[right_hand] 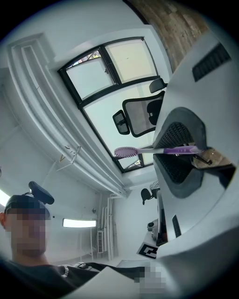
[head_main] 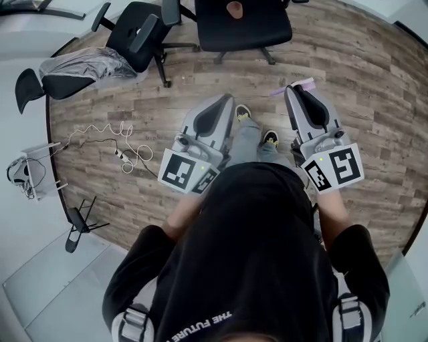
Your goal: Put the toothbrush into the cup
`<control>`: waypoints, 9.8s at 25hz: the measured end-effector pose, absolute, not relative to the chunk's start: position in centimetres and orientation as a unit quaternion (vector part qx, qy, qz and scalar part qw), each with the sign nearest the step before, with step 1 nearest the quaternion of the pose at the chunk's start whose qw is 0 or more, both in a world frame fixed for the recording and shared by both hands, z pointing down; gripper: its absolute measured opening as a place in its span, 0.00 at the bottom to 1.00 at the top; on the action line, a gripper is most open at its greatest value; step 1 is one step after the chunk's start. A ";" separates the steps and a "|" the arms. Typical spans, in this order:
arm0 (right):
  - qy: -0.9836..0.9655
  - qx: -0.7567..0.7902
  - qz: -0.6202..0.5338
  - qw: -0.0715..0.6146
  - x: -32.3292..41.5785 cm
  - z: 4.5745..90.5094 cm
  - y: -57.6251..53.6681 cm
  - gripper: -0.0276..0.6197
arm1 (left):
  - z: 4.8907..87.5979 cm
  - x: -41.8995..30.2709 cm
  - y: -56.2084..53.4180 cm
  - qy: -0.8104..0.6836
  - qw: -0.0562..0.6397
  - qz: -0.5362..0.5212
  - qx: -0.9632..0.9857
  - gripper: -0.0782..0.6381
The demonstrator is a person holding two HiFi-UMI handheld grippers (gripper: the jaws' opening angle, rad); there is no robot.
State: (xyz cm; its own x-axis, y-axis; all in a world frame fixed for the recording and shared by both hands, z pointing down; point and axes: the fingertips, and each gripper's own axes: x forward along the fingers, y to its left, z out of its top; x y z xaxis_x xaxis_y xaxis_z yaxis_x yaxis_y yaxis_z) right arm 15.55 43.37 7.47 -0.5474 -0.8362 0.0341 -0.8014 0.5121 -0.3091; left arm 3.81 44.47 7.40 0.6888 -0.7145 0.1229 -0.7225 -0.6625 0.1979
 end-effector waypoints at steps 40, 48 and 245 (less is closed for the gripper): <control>0.865 -0.483 -0.131 0.046 3.4 5.9 21.3 0.12 | 7.1 -9.0 20.9 -0.382 0.125 -0.038 0.915 0.14; 0.870 -0.473 -0.134 0.044 3.9 6.7 16.3 0.12 | 7.7 -8.4 16.6 -0.389 0.125 -0.029 0.912 0.14; 0.852 -0.397 -0.245 -0.238 -0.2 60.1 -17.4 0.12 | 51.5 -5.3 -11.2 -0.414 0.355 0.073 0.835 0.14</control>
State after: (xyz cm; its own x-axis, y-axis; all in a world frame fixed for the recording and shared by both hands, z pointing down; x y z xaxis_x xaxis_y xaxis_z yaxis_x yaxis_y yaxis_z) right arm -0.22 -17.44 60.13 -0.5715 -0.5594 0.6004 -0.7930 0.5647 -0.2287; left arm -5.34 -11.16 51.52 0.6459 -0.6405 0.4154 -0.7436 -0.4047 0.5323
